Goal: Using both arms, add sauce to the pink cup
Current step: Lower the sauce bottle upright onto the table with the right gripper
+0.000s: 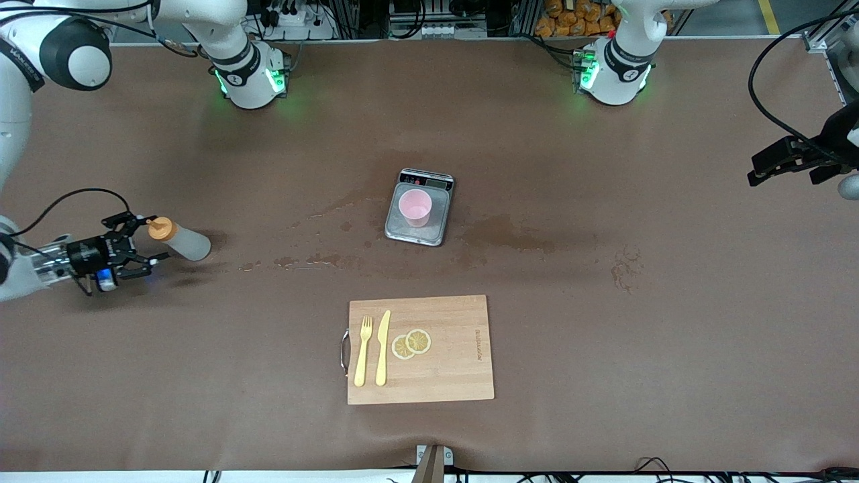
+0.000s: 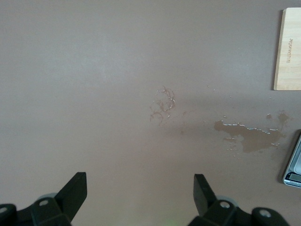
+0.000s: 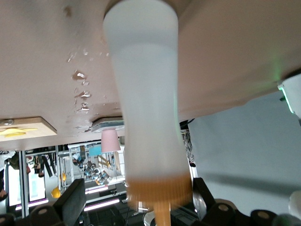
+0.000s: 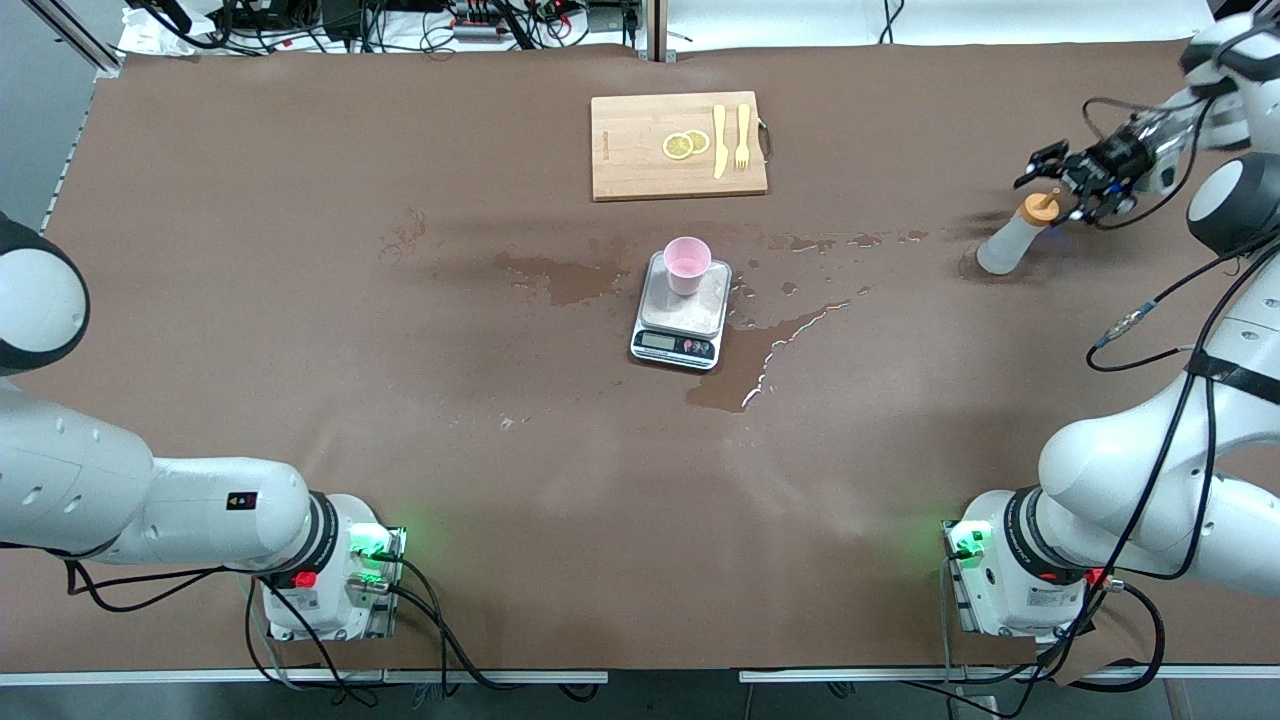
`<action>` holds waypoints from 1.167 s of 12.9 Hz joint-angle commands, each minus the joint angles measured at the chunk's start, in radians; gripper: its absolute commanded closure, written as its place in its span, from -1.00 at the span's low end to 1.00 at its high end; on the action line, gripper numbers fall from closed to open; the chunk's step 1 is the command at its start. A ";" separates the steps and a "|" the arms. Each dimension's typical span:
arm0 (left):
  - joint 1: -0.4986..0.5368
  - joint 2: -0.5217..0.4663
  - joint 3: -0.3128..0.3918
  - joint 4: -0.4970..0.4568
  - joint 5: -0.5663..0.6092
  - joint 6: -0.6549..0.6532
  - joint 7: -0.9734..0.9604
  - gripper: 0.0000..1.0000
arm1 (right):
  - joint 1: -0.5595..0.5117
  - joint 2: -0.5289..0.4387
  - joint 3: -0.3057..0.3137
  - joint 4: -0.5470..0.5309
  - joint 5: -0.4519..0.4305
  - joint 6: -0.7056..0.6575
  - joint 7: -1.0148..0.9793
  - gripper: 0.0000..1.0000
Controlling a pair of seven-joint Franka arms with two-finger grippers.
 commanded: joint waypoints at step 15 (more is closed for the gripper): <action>0.003 0.003 -0.005 0.006 0.009 -0.017 0.011 -1.00 | 0.134 -0.310 0.129 0.206 -0.002 -0.015 0.064 -1.00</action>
